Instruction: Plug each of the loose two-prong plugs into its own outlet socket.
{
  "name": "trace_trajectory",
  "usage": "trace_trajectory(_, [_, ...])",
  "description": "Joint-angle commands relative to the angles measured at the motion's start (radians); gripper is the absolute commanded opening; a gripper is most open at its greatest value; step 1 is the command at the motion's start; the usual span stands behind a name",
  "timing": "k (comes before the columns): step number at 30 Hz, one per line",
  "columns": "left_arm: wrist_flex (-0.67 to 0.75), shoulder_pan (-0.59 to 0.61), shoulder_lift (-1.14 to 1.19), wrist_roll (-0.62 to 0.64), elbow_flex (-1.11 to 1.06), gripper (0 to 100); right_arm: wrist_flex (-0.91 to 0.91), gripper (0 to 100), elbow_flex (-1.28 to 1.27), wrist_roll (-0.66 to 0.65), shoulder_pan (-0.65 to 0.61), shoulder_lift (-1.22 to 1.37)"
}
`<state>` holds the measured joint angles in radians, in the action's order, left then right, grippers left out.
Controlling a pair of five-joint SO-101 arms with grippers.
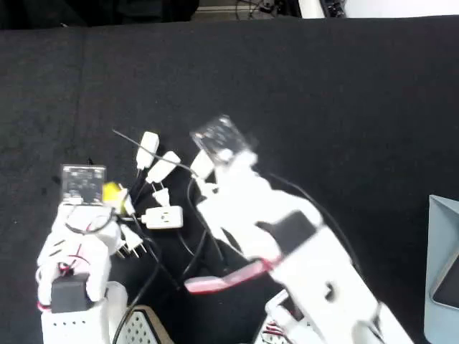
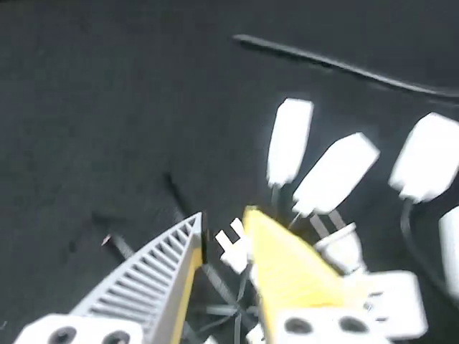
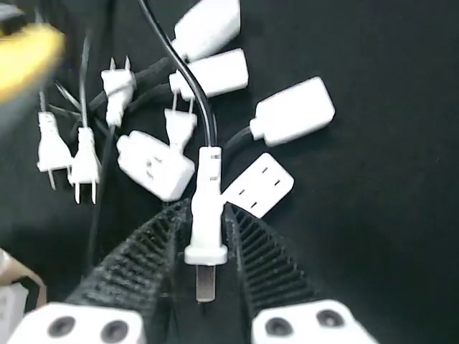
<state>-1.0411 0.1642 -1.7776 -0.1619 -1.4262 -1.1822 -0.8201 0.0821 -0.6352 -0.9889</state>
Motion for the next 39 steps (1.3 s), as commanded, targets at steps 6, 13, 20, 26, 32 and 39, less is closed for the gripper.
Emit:
trace_trajectory(6, [0.196,-0.073,0.005,0.140,0.036,17,0.072,1.1,-0.081,0.084,-0.021,-0.358])
trace_trajectory(13, [0.272,-0.203,-0.005,0.189,0.044,17,0.196,1.1,-0.199,0.084,-0.155,-0.409])
trace_trajectory(20, [0.262,-0.348,-0.005,0.187,0.094,17,0.204,1.1,-0.217,0.084,-0.224,-0.409])
trace_trajectory(26, [0.215,-0.433,-0.005,0.184,0.219,17,0.204,1.1,-0.242,0.084,-0.221,-0.407])
trace_trajectory(32, [0.100,-0.545,-0.005,0.181,0.297,17,0.204,1.1,-0.242,0.084,-0.221,-0.407])
trace_trajectory(39, [0.049,-0.568,-0.005,0.114,0.321,17,0.201,1.1,-0.243,0.084,-0.218,-0.390])
